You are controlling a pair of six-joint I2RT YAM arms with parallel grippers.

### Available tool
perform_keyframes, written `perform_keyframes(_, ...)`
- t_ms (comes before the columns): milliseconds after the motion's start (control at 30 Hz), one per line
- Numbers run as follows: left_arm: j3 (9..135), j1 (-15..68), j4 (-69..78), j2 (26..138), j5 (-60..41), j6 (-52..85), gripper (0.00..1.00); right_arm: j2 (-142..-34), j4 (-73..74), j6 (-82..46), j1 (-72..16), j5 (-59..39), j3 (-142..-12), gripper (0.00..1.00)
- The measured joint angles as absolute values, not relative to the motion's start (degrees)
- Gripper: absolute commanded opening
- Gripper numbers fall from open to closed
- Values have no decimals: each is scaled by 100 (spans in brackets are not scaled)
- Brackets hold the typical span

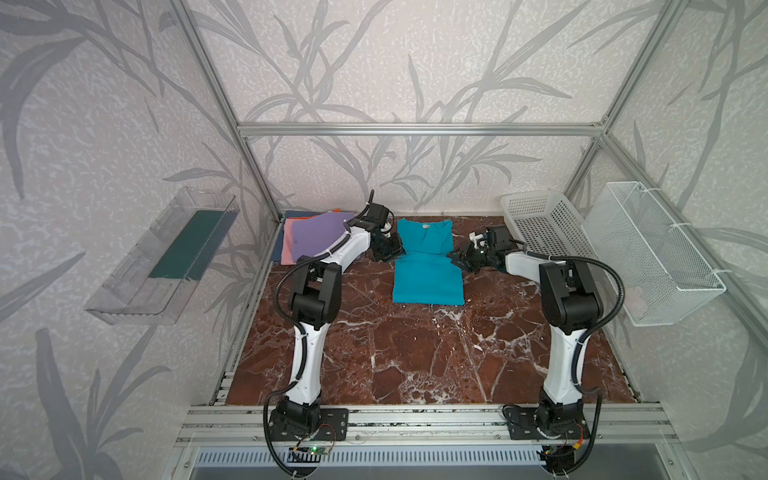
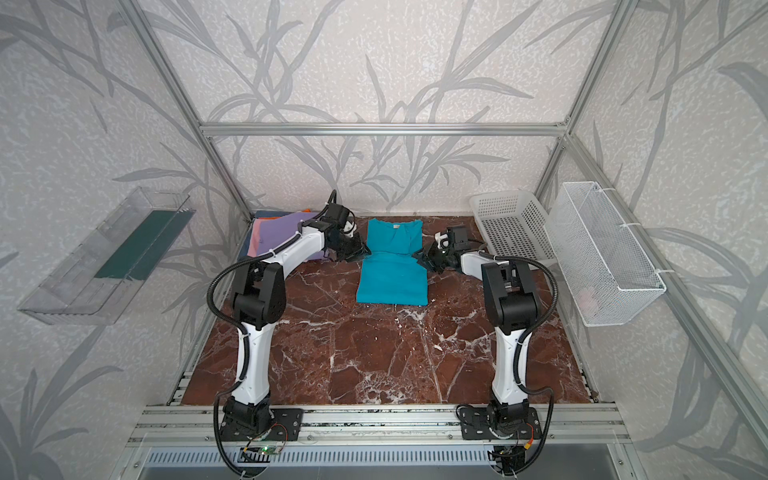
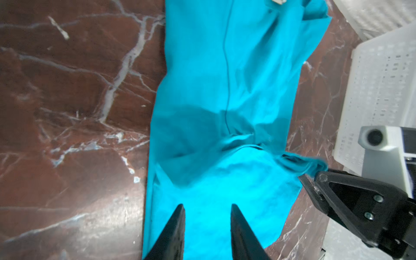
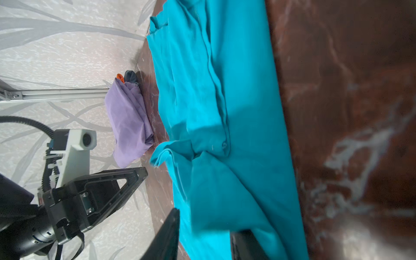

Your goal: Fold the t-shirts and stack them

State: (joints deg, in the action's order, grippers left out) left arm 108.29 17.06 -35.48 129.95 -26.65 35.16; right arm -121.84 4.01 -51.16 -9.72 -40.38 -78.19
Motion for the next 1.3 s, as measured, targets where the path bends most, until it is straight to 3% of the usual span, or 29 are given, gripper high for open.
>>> perform_keyframes(167,10886,1503,-3636,13222,-2646,3640,45,-12420,176,-5094,-878,-3850,-8160,46)
perform_keyframes(300,11072,1402,-3656,13181,-2624,3706,32,-12418,16,-5009,-709,-3719,-8407,41)
perform_keyframes(400,10965,1411,-3621,12993,-2598,3704,30,-12276,-215,-4775,-646,-3566,-8429,36)
perform_keyframes(600,9607,1704,-3378,12025,-2521,3726,30,-11443,-1020,-3889,-963,-3100,-8018,26)
perform_keyframes(933,8357,2333,-2963,11858,-2521,3776,30,-10962,-1542,-3059,-2305,-2757,-6899,25)
perform_keyframes(1300,6263,2349,-2176,10643,-2661,3872,25,-10066,-1081,-3155,-2569,-2849,-5094,26)
